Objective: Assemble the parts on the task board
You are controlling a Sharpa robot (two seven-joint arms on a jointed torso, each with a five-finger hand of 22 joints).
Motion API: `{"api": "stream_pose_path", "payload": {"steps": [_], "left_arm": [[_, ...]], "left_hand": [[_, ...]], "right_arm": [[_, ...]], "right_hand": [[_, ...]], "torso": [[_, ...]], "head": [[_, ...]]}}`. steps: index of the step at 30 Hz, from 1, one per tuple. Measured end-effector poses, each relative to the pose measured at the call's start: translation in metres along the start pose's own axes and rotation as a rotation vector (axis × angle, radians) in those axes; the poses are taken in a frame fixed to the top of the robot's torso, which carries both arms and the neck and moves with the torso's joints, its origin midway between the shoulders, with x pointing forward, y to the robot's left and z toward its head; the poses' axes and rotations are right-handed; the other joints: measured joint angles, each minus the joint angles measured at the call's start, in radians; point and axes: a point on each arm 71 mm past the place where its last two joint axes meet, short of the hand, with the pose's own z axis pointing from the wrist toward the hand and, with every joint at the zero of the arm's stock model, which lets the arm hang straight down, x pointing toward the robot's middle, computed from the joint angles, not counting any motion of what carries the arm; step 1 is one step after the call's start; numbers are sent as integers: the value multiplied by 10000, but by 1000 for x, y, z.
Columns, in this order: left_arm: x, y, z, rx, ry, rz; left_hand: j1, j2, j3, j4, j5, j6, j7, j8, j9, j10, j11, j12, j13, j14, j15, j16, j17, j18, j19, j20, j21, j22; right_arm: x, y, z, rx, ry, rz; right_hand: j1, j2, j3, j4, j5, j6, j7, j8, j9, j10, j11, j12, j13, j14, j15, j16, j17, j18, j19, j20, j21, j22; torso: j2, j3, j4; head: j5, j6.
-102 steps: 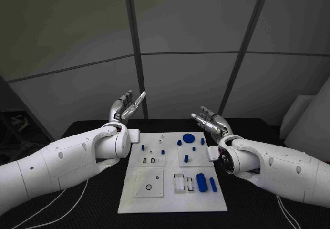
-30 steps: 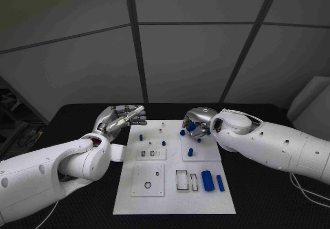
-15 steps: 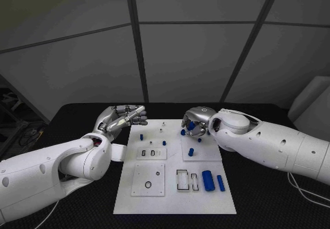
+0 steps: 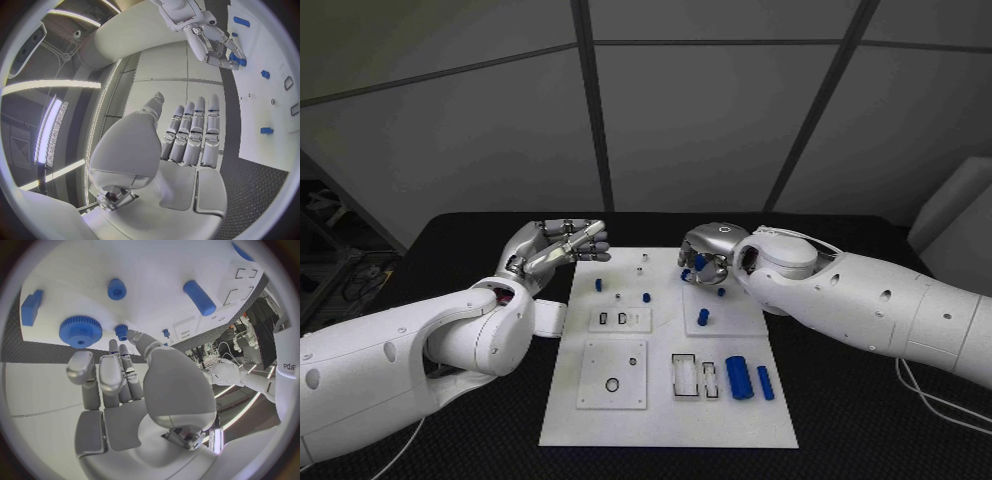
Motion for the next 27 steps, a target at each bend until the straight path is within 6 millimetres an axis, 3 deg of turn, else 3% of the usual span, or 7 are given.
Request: {"api": "stream_pose_path", "payload": {"steps": [22,27], "left_arm": [[-1,-1,0,-12,8,3],[-1,-1,0,-15,17,1]], "left_hand": [[-41,41,0,0,0,0,0,-40,1,-1,1,-36,1,0,0,1,10,0,0,0,0,-1],[-41,41,0,0,0,0,0,-40,1,-38,38,-36,1,0,0,1,9,0,0,0,0,-1]], "right_arm": [[3,2,5,21,392,-51],[3,3,6,15,444,-59]], "right_hand": [[40,41,336,33,0,323,63,112,77,389,-20,76,56,0,0,269,213,3,142,2,272,386],[160,160,471,0,-9,582,5,229,126,626,-90,145,107,-1,0,386,333,2,252,-34,384,582]], "torso": [[18,-4,1],[24,-4,1]], "head": [[16,-47],[11,-70]]}}
